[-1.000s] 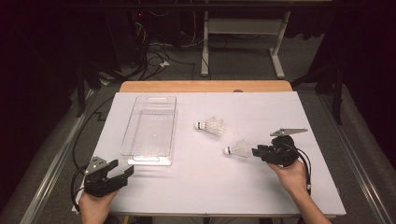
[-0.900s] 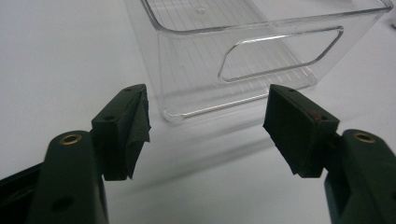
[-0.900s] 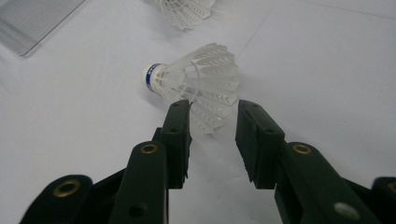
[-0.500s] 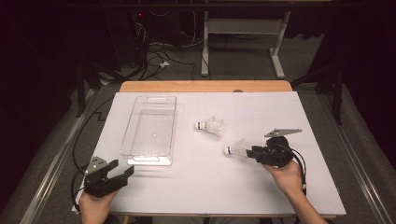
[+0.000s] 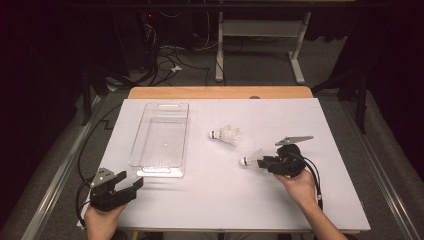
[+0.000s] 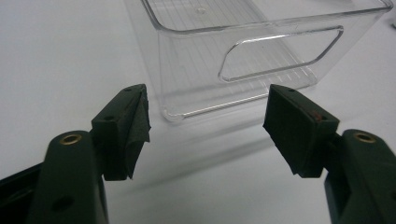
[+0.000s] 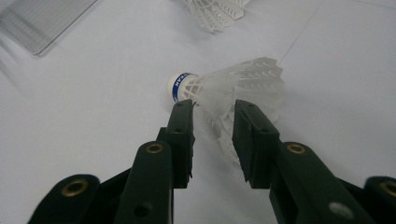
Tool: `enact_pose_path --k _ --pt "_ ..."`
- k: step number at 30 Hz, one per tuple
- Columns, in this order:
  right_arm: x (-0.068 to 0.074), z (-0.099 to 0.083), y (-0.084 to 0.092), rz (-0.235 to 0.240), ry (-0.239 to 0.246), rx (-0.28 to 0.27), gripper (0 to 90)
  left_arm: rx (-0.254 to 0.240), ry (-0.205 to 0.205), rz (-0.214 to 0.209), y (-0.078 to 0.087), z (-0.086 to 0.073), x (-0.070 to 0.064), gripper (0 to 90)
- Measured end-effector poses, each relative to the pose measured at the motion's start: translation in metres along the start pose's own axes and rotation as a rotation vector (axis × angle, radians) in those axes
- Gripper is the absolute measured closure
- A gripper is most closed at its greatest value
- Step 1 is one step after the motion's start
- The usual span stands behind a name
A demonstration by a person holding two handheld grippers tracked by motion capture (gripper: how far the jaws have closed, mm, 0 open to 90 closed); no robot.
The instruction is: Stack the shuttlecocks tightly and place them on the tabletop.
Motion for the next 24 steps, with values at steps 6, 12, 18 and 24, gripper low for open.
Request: enact_pose_path --k 6,12,18,24 --pt "0.0009 0.0016 -0.0046 0.001 0.006 0.011 73.6 0.001 -0.001 -0.001 0.0001 0.0000 -0.0001 32.2" --pt "0.0026 0.0024 -0.0063 0.006 0.019 0.019 79.9 0.002 -0.001 0.000 0.0002 -0.0001 -0.0002 32.2" --pt "0.0038 0.0032 -0.0074 0.014 0.025 0.025 83.3 0.002 -0.002 0.000 -0.0001 0.0000 0.0000 32.1" --pt "0.0060 0.0044 -0.0078 0.024 0.034 0.029 86.8 0.000 -0.001 0.002 0.0003 0.0000 0.0000 32.1"
Point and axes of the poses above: each handheld gripper's, and its own axes: y roughly backward along the jaws, z roughly out of its top, x roughly to its left, the point moved 7 cm from there along -y, roughly forward along the jaws, and after that the axes turned 11 degrees about x, right-handed, at the moved point
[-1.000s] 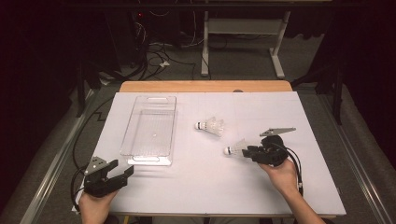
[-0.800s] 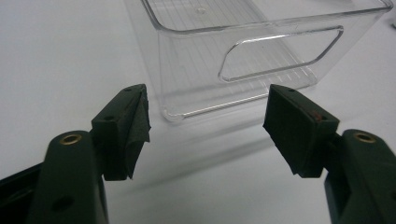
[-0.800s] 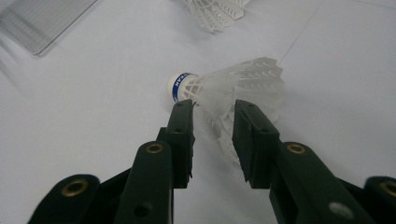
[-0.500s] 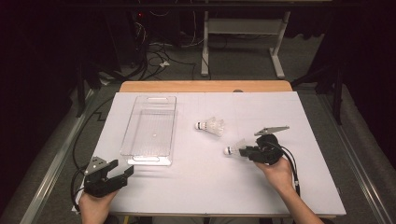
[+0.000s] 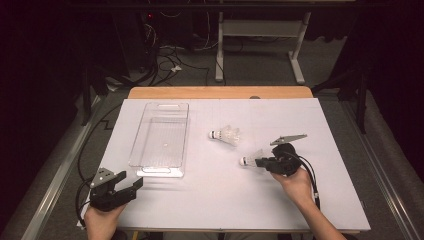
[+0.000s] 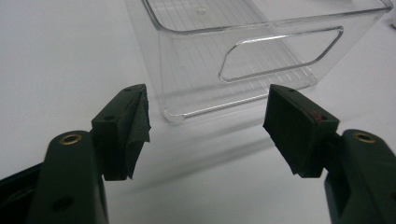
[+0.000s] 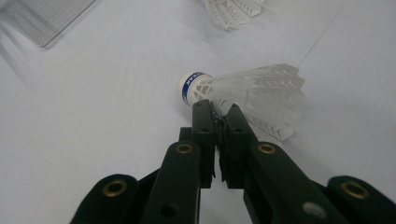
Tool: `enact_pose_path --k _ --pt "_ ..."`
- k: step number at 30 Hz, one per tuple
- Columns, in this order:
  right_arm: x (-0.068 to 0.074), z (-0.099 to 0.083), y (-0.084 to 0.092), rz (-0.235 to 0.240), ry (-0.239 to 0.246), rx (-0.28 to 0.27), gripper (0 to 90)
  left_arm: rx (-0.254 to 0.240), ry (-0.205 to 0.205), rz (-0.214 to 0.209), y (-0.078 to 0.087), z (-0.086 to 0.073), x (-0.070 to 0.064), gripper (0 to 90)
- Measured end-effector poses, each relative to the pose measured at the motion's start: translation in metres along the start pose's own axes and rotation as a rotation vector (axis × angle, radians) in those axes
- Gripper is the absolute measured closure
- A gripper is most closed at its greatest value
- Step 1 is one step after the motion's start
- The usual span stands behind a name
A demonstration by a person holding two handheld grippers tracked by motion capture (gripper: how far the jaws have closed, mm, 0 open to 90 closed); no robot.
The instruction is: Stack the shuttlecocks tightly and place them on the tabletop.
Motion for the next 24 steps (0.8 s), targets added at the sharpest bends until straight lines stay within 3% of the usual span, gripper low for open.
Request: enact_pose_path --k 24 --pt "0.0023 0.0030 0.0018 0.025 0.019 0.001 90.0 0.000 0.000 0.002 -0.0001 0.0002 -0.0002 32.2"
Point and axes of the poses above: each handheld gripper's, and its own axes: y roughly backward along the jaws, z roughly out of its top, x roughly to its left, the point moved 7 cm from there along -y, roughly forward along the jaws, and after that the axes turned 11 degrees about x, right-handed, at the moved point
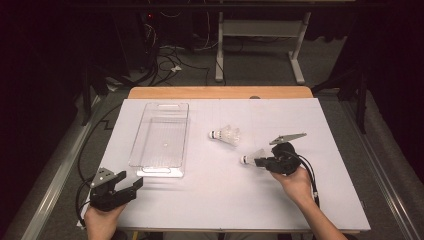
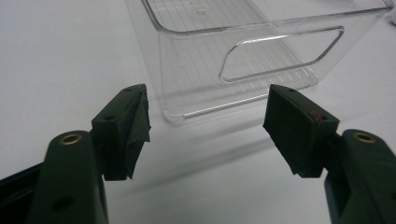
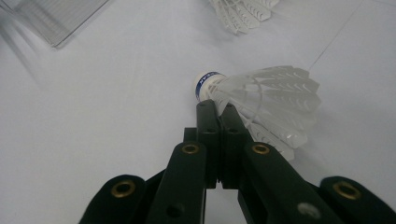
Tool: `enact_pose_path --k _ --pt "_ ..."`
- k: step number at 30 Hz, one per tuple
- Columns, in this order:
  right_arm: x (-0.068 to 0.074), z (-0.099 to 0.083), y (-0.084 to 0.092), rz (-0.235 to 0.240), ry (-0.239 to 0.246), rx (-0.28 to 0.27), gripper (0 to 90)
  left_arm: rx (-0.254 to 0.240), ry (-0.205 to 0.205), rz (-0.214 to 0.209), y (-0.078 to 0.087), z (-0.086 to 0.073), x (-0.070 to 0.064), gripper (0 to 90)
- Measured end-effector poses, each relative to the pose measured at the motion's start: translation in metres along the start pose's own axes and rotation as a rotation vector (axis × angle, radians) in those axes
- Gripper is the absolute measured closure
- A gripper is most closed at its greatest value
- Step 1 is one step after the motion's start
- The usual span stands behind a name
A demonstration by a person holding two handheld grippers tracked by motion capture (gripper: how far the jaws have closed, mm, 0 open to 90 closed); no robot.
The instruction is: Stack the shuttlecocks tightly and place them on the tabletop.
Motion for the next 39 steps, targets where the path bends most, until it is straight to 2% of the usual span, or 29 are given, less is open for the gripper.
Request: enact_pose_path --k 20,39 --pt "-0.008 0.013 0.010 -0.011 -0.025 -0.041 90.0 -0.001 -0.001 0.000 0.000 0.000 0.000 32.3" --pt "-0.015 0.026 0.012 -0.036 -0.031 -0.050 90.0 -0.005 0.003 0.003 0.001 0.000 0.004 32.2"
Point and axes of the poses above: each handheld gripper's, and its own axes: y roughly backward along the jaws, z roughly out of its top, x roughly to its left, the point moved 7 cm from there along -y, roughly forward along the jaws, and after that the axes turned 11 degrees about x, right-handed, at the moved point
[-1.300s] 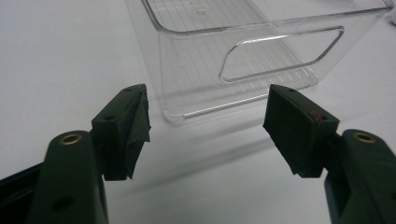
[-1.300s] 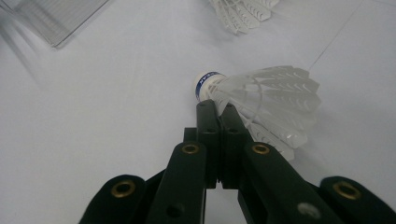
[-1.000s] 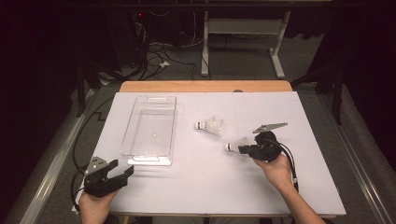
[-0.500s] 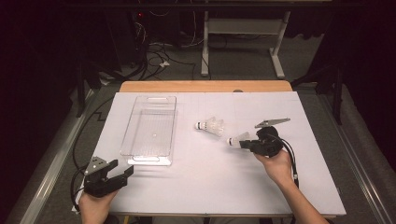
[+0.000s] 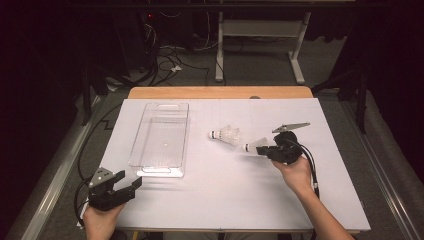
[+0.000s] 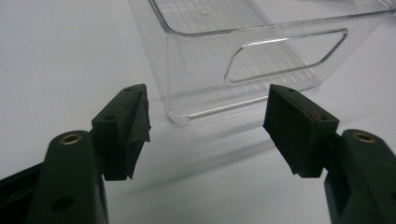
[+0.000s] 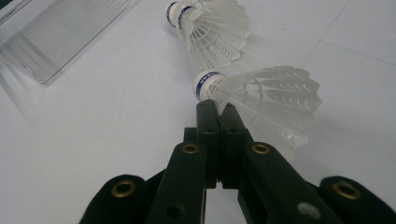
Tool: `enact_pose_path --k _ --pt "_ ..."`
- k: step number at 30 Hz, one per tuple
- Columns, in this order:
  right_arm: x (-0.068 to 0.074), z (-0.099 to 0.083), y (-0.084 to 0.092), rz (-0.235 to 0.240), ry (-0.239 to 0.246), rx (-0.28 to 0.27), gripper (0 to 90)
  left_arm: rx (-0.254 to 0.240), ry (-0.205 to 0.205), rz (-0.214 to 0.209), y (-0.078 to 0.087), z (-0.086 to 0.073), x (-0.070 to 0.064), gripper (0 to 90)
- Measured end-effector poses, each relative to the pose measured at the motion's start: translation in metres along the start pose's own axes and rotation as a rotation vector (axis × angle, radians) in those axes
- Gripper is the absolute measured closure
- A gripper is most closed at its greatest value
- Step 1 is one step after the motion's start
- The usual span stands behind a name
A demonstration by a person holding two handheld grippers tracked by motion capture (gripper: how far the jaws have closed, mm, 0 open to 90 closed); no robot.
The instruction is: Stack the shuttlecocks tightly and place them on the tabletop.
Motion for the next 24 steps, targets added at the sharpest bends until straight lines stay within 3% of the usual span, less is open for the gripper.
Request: enact_pose_path --k 24 --pt "-0.004 0.020 -0.014 -0.009 -0.014 0.003 90.0 0.006 -0.009 -0.005 -0.002 0.000 -0.002 32.2"
Point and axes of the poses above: each handheld gripper's, and its own axes: y roughly backward along the jaws, z roughly out of its top, x roughly to its left, the point moved 7 cm from there along -y, roughly forward along the jaws, and after that the axes turned 11 degrees about x, right-handed, at the moved point
